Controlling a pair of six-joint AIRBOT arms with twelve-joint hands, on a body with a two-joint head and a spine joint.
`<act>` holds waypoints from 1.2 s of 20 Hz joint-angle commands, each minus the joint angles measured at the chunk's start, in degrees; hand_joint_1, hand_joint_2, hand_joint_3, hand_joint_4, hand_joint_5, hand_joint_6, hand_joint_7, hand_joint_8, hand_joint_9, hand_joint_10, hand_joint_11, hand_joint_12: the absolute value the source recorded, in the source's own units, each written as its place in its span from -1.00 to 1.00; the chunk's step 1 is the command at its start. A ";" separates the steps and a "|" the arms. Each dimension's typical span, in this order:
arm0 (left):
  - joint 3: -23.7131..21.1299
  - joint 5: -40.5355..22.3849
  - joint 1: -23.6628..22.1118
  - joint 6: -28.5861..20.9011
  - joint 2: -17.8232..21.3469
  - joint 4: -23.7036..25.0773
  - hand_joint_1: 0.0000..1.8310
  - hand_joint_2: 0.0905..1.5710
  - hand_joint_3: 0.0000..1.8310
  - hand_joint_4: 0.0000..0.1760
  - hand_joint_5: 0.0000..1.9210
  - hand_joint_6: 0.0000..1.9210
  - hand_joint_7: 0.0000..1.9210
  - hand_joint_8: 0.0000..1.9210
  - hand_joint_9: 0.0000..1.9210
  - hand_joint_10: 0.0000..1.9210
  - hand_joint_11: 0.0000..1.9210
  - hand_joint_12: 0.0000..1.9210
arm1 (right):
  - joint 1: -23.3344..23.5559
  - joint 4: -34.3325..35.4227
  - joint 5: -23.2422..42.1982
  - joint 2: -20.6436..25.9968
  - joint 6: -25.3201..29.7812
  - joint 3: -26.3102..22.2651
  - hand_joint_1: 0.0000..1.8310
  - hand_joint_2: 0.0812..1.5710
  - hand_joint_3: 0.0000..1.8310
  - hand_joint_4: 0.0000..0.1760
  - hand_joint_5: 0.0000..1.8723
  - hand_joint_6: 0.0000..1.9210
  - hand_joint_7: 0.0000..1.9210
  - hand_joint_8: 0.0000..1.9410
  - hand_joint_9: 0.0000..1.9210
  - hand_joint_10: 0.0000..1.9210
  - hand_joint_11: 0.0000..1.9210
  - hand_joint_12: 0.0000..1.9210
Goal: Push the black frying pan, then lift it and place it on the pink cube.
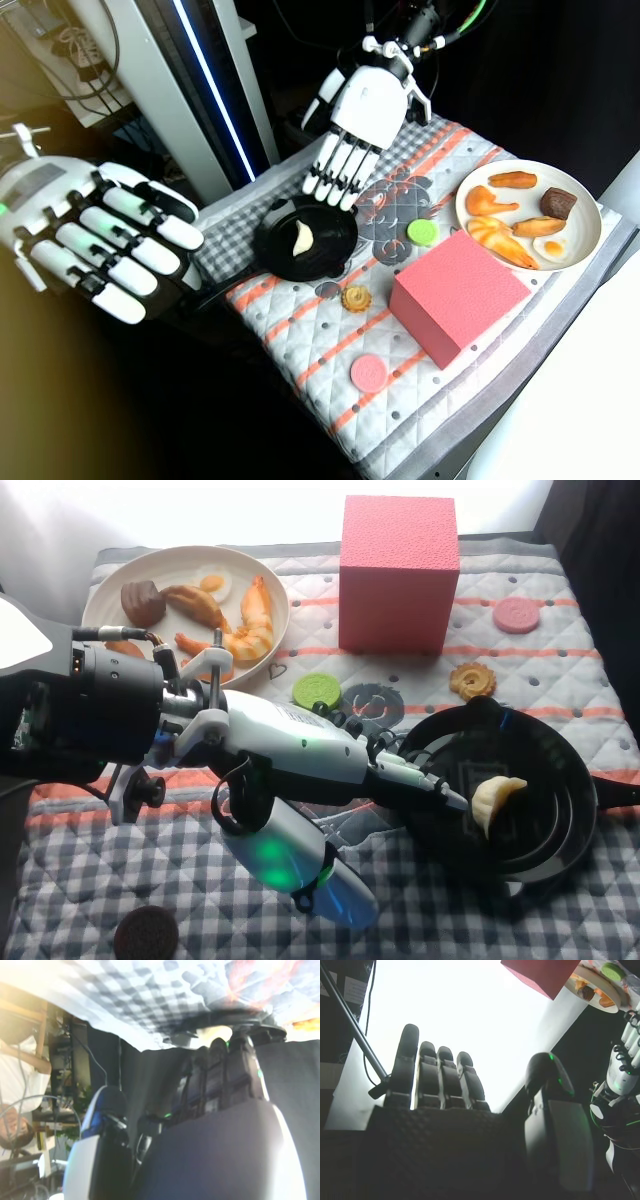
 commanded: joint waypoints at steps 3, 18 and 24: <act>0.54 0.10 0.15 0.71 -0.62 -4.63 -0.47 0.47 -1.00 -1.00 -1.00 -1.00 -1.00 -1.00 -1.00 -1.00 -1.00 -1.00 | 0.04 0.44 7.47 0.38 0.42 0.33 -0.60 0.58 -1.00 -0.92 -1.00 -1.00 -1.00 -1.00 -1.00 -1.00 -1.00 -0.41; 2.58 1.19 2.26 6.08 -3.29 -11.72 -0.52 0.47 -1.00 -1.00 -0.93 -0.99 -0.95 -0.99 -0.95 -0.99 -0.99 -1.00 | -0.09 0.46 7.49 -0.46 0.48 0.57 -0.59 0.56 -1.00 -0.82 -1.00 -1.00 -1.00 -1.00 -1.00 -1.00 -1.00 -0.84; 2.95 -0.34 2.67 7.03 -4.22 -14.08 -0.53 0.56 -0.98 -1.00 -0.95 -0.99 -0.96 -0.99 -0.93 -0.98 -1.00 -1.00 | -0.09 0.48 7.51 -0.46 0.48 0.57 -0.60 0.57 -1.00 -0.92 -1.00 -1.00 -1.00 -1.00 -1.00 -1.00 -1.00 -0.89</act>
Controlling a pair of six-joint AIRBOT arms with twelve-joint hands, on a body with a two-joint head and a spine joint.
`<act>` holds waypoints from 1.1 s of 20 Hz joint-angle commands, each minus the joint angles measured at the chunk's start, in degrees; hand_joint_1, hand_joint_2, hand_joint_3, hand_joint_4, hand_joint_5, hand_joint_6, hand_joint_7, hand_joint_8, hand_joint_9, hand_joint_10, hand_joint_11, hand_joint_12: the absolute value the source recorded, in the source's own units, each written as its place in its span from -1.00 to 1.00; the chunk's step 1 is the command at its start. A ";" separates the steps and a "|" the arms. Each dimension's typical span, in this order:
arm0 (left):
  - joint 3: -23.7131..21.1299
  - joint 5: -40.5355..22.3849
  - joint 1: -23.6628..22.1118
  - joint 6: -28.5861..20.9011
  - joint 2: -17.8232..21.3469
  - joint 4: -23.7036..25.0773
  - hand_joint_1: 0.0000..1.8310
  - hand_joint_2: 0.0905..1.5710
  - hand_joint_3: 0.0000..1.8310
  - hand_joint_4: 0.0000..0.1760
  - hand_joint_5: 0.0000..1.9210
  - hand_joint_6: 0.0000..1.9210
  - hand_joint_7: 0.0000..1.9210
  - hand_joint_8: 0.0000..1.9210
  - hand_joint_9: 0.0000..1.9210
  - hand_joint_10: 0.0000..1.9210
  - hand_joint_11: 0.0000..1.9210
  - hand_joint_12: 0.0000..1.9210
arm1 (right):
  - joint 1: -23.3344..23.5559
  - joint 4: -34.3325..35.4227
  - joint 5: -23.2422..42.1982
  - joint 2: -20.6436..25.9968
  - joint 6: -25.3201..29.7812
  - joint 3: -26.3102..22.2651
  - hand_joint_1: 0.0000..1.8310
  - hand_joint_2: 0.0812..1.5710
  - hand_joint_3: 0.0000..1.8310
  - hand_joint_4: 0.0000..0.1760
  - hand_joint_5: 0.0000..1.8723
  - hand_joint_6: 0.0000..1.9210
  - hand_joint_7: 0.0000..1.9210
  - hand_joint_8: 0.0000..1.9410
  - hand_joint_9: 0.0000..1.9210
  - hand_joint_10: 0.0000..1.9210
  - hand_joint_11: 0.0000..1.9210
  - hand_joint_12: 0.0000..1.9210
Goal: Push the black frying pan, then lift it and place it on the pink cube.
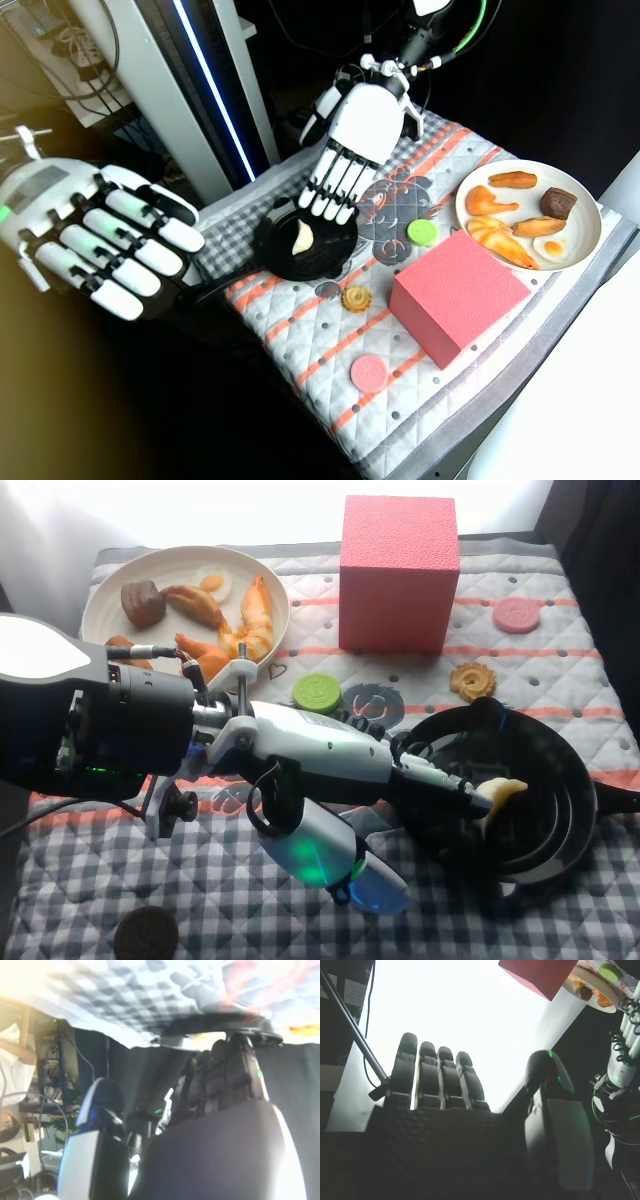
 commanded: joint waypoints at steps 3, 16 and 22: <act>0.01 -2.35 -0.19 -0.05 -0.06 -3.55 -0.56 0.56 -0.99 -1.00 -1.00 -1.00 -1.00 -1.00 -0.95 -0.99 -1.00 -1.00 | 0.31 0.53 7.12 0.21 0.30 0.39 -0.63 0.56 -1.00 -0.95 -1.00 -1.00 -1.00 -1.00 -1.00 -1.00 -1.00 -0.88; -4.73 -0.56 -2.09 0.99 8.62 -1.40 -0.58 0.61 -0.96 -1.00 -0.91 -0.99 -0.93 -0.99 -0.96 -0.99 -1.00 -1.00 | -0.25 1.18 7.21 0.19 0.59 0.25 -0.62 0.57 -1.00 -0.88 -1.00 -1.00 -1.00 -1.00 -1.00 -1.00 -1.00 -0.73; -5.25 -0.79 -1.93 -7.81 10.26 7.68 -0.59 0.71 -1.00 -1.00 -0.68 -0.97 -0.74 -0.97 -0.86 -0.98 -1.00 -1.00 | -0.63 1.57 7.21 0.16 0.59 0.26 -0.58 0.57 -1.00 -0.91 -1.00 -1.00 -1.00 -1.00 -1.00 -1.00 -1.00 -0.87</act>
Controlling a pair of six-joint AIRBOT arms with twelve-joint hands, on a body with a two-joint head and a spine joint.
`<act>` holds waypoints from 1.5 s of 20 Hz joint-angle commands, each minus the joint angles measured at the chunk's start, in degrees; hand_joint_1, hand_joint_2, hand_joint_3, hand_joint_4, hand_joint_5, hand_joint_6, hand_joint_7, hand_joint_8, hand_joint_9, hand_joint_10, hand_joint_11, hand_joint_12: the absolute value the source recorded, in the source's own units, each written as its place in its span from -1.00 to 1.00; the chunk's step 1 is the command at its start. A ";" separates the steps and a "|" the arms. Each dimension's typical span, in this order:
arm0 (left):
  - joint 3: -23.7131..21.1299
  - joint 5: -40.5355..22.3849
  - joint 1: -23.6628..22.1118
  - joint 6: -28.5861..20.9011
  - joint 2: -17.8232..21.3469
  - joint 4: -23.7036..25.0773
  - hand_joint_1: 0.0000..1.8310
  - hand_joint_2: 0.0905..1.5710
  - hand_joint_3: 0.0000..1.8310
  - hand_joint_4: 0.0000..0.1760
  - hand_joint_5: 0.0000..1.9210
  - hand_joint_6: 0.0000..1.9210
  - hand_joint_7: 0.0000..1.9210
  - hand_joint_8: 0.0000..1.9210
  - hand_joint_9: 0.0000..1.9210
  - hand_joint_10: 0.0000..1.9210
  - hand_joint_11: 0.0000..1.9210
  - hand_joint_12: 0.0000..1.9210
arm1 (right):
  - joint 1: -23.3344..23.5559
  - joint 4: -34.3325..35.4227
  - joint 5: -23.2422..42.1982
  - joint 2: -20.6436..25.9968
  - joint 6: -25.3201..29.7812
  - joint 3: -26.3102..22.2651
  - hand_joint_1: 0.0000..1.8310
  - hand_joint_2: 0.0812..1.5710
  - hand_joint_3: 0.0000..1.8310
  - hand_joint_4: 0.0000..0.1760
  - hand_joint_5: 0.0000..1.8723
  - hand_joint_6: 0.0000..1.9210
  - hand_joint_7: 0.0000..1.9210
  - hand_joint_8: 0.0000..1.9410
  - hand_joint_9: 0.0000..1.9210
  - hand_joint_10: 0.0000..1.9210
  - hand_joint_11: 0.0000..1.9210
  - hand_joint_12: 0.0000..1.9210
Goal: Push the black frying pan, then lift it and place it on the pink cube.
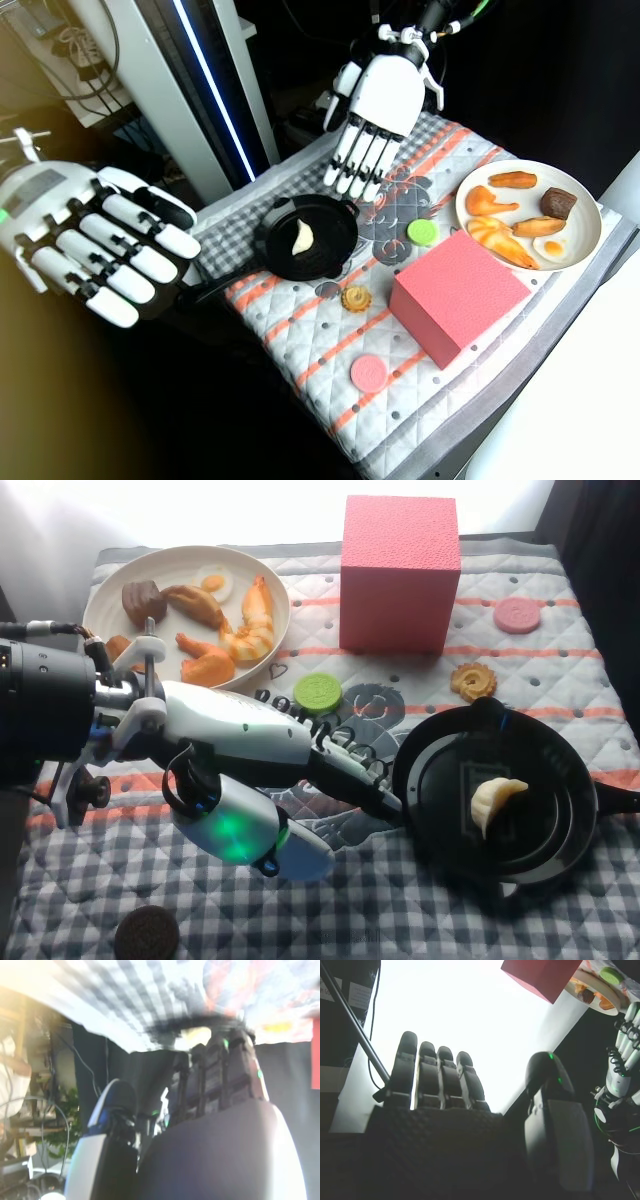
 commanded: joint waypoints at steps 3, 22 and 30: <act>-0.16 -0.42 0.01 -1.49 -0.51 -0.03 -0.61 0.74 -1.00 -1.00 -0.66 -0.99 -0.69 -0.99 -0.80 -0.99 -1.00 -0.80 | 0.29 0.76 7.04 0.15 0.37 0.29 -0.59 0.57 -1.00 -1.00 -1.00 -1.00 -1.00 -1.00 -1.00 -1.00 -1.00 -0.81; 3.31 0.49 1.90 0.26 -6.32 -3.25 -0.58 0.61 -1.00 -1.00 -0.88 -1.00 -0.91 -1.00 -0.98 -1.00 -1.00 -1.00 | 0.28 0.90 7.29 -0.07 0.37 0.30 -0.64 0.57 -1.00 -0.99 -1.00 -1.00 -1.00 -1.00 -1.00 -1.00 -1.00 -0.82; 3.86 0.20 2.21 0.68 -7.28 -4.19 -0.54 0.52 -1.00 -0.91 -0.87 -1.00 -0.88 -1.00 -0.95 -0.99 -1.00 -1.00 | 0.25 0.91 7.35 -0.15 0.37 0.27 -0.63 0.56 -1.00 -0.97 -1.00 -1.00 -1.00 -1.00 -1.00 -1.00 -1.00 -0.84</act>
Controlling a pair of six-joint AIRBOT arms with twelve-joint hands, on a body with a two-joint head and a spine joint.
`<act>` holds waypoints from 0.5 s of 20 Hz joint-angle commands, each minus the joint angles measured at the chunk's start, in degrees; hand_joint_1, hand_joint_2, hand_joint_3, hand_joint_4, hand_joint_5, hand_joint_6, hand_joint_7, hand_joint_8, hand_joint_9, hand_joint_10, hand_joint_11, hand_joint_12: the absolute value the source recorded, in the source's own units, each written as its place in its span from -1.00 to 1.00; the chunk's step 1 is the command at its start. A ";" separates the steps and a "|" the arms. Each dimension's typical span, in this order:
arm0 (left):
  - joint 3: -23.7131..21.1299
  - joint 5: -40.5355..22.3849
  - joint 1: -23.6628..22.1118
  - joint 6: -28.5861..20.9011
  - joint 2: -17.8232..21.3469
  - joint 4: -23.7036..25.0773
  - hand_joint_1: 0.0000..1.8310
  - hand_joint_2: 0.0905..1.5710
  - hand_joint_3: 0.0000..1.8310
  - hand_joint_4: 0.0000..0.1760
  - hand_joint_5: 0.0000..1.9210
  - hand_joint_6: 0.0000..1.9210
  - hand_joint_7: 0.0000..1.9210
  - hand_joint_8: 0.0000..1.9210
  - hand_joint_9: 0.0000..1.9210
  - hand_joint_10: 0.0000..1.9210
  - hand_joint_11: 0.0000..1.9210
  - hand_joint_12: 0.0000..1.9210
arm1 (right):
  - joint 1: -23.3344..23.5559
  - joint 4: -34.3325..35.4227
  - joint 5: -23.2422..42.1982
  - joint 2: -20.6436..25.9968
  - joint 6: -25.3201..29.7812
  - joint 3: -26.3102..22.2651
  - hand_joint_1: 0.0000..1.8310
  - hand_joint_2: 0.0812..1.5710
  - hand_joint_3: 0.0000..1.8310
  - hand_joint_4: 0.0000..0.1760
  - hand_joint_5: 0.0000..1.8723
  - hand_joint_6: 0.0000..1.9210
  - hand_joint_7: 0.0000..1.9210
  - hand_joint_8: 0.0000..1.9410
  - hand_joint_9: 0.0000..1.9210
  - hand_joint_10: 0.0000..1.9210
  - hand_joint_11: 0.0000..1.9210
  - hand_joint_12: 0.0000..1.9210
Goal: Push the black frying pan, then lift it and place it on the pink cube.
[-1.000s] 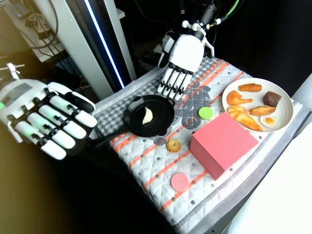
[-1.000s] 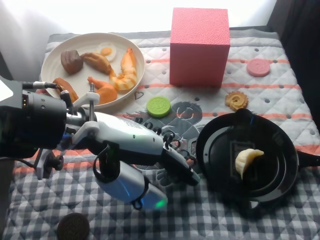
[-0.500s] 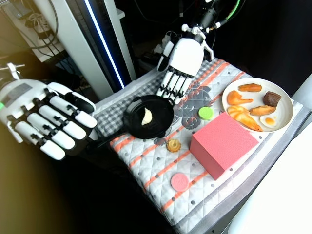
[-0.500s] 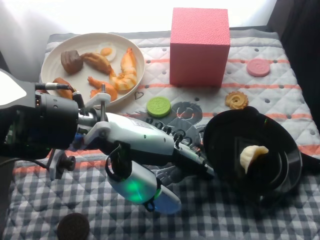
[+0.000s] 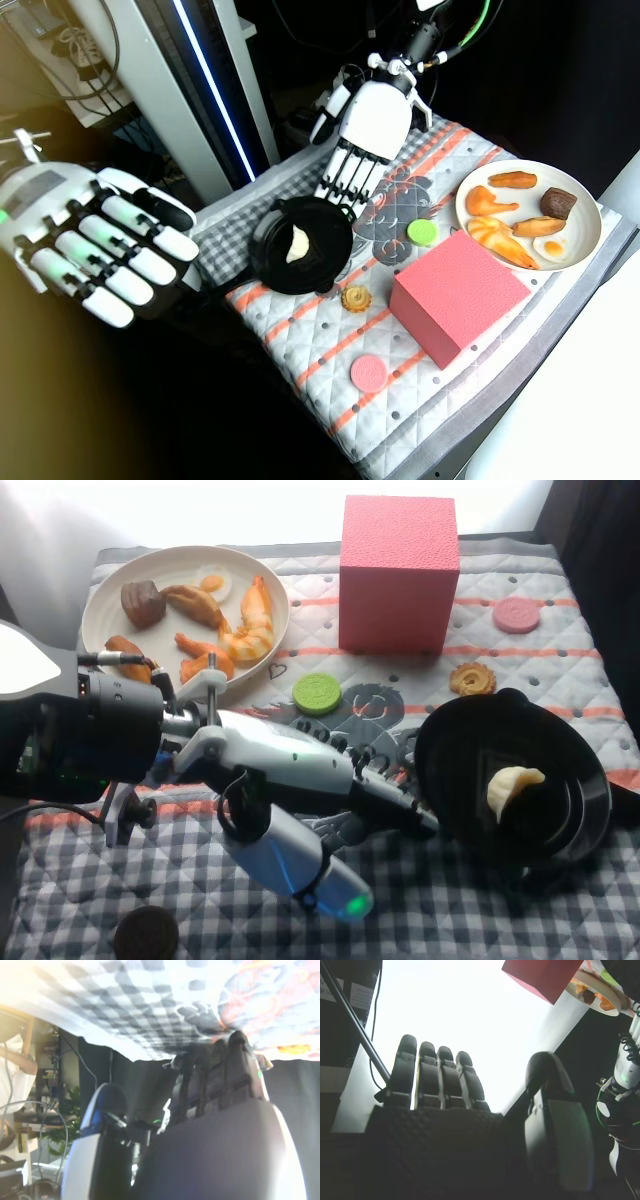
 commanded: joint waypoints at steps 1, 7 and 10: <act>0.21 -0.74 -0.32 0.15 -0.41 -3.05 -0.47 0.53 -1.00 -1.00 -0.82 -0.98 -0.84 -0.98 -0.91 -0.98 -1.00 -1.00 | 0.26 0.47 7.11 0.02 0.35 0.28 -0.63 0.57 -1.00 -0.97 -1.00 -1.00 -1.00 -1.00 -1.00 -1.00 -1.00 -0.78; 0.80 -1.90 -0.15 0.84 -1.86 -4.25 -0.53 0.57 -1.00 -0.93 -0.79 -0.99 -0.85 -0.99 -0.92 -0.99 -1.00 -1.00 | 0.24 0.47 7.28 0.01 0.35 0.29 -0.63 0.55 -1.00 -0.65 -1.00 -1.00 -1.00 -1.00 -1.00 -1.00 -1.00 -0.78; 0.93 -2.53 -0.07 1.34 -2.37 -4.93 -0.56 0.59 -1.00 -0.93 -0.79 -0.99 -0.85 -0.99 -0.91 -0.99 -1.00 -1.00 | 0.24 0.47 7.28 0.01 0.35 0.29 -0.64 0.56 -1.00 -0.92 -1.00 -1.00 -1.00 -1.00 -1.00 -1.00 -1.00 -0.74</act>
